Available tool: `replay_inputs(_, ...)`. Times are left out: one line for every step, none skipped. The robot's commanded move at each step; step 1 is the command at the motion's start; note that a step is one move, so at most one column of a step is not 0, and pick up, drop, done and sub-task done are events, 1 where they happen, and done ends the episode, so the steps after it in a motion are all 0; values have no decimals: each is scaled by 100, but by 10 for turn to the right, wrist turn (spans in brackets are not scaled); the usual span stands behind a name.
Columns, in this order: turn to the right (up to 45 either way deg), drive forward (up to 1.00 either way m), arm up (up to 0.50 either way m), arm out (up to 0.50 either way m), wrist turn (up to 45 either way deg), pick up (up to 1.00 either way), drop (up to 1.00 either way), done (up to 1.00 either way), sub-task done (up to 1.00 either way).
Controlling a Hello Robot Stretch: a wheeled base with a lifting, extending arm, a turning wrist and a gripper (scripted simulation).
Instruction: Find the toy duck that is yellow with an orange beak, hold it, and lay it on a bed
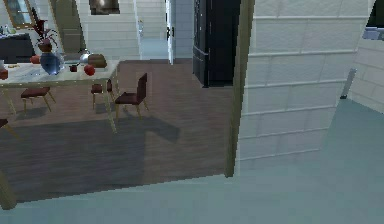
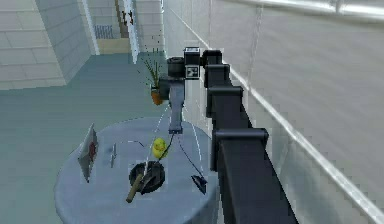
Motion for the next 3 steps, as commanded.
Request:
replay_inputs(0, 0, 0, 0, 450, 0, 0, 0, 0)
replay_inputs(0, 0, 0, 0, 450, 0, 0, 0, 0)
replay_inputs(0, 0, 0, 0, 450, 0, 0, 0, 0)
